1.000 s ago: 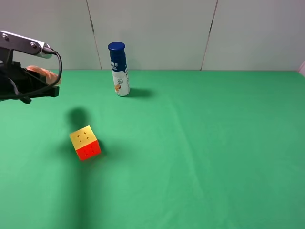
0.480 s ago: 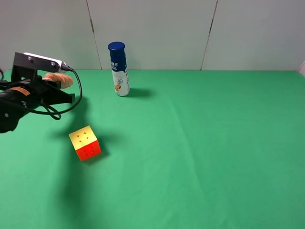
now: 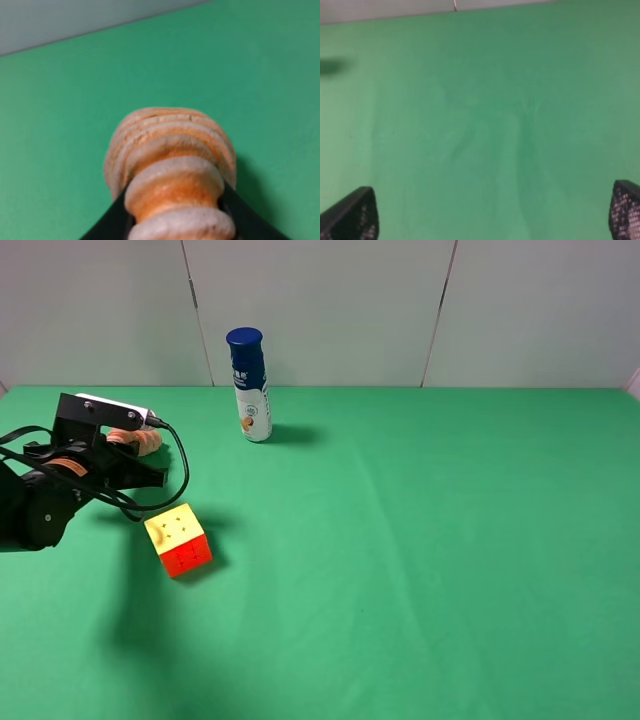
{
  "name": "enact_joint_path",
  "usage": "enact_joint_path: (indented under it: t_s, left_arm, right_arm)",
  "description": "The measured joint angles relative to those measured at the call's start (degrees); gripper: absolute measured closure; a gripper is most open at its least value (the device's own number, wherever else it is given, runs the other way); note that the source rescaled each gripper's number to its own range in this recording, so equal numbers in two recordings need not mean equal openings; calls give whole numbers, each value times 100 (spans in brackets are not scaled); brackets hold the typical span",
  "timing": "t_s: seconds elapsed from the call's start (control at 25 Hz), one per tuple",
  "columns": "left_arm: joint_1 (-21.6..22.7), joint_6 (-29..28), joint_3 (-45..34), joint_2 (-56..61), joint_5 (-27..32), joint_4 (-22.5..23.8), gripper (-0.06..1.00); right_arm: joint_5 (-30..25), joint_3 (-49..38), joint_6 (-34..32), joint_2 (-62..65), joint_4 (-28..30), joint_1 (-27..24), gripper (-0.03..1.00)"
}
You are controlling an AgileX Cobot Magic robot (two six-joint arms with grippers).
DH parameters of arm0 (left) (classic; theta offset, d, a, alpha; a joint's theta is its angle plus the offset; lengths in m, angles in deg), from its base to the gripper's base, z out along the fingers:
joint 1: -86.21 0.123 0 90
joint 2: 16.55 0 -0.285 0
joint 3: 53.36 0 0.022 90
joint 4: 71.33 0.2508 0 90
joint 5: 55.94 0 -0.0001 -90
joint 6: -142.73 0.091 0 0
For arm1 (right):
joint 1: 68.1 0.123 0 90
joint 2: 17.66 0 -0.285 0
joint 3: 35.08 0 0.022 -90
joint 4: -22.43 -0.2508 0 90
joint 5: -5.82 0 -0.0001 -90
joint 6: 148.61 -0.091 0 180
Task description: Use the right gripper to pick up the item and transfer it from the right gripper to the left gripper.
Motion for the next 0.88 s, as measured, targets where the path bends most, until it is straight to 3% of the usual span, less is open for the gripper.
enact_joint_path:
  t_s: [0.04, 0.12, 0.32, 0.4, 0.52, 0.88]
  left_arm:
    - [0, -2, 0, -5, -20, 14, 94]
    - [0, -2, 0, -5, -60, 60, 84]
    - [0, 9, 0, -5, -79, 111, 21]
    - [0, 9, 0, -5, -79, 115, 6]
    - [0, 9, 0, -5, -85, 116, -2]
    - [0, 9, -41, 443, 114, 121, -5]
  right_arm:
    - [0, 0, 0, 0, 0, 0, -3]
    - [0, 0, 0, 0, 0, 0, -3]
    - [0, 0, 0, 0, 0, 0, -3]
    - [0, 0, 0, 0, 0, 0, -3]
    - [5, 0, 0, 0, 0, 0, -3]
    - [5, 0, 0, 0, 0, 0, -3]
